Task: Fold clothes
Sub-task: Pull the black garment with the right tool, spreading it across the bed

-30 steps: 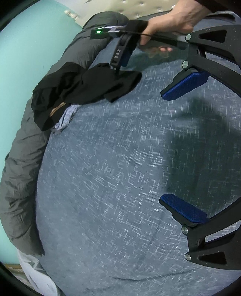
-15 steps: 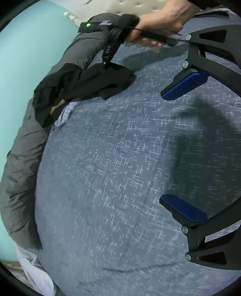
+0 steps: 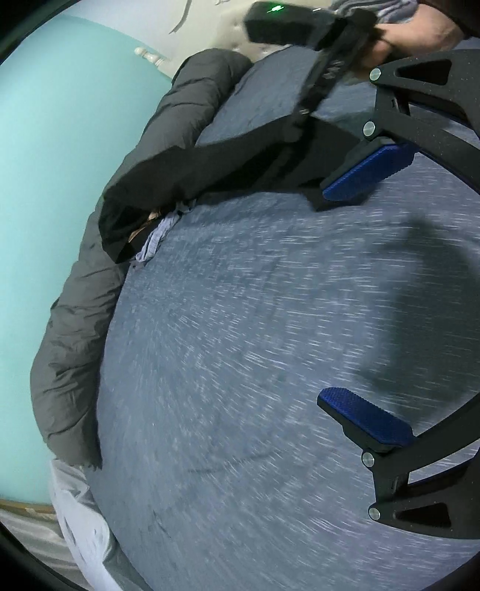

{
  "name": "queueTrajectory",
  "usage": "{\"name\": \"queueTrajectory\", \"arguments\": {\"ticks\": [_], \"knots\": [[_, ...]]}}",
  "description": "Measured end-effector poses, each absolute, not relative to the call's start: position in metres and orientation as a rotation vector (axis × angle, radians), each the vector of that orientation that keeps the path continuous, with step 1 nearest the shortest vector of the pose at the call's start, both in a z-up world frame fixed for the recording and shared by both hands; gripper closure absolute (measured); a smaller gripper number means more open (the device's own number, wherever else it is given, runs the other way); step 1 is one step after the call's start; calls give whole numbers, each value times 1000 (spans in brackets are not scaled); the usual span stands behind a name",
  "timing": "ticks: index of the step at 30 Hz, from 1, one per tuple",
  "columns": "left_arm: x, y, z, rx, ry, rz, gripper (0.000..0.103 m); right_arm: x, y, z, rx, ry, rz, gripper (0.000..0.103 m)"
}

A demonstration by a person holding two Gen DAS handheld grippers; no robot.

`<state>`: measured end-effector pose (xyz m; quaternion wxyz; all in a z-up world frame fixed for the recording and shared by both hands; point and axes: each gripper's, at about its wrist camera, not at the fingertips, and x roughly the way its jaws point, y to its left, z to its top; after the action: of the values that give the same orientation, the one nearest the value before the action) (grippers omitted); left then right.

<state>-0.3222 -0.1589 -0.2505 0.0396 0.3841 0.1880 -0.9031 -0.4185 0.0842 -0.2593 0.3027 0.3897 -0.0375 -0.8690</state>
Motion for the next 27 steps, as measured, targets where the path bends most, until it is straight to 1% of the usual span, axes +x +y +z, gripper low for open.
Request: {"name": "queueTrajectory", "arguments": {"ticks": [9, 18, 21, 27], "knots": [[-254, -145, -238, 1111, 579, -2811, 0, -302, 97, -238, 989, -31, -2284, 100], [-163, -134, -197, 1051, 574, -2853, 0, -191, 120, -200, 949, 0, -2377, 100], [-132, -133, -183, 1031, 550, -2852, 0, -155, 138, -194, 955, 1, -2406, 100], [-95, -136, -175, 1021, 539, -2836, 0, -99, 186, -186, 957, 3, -2466, 100]]}}
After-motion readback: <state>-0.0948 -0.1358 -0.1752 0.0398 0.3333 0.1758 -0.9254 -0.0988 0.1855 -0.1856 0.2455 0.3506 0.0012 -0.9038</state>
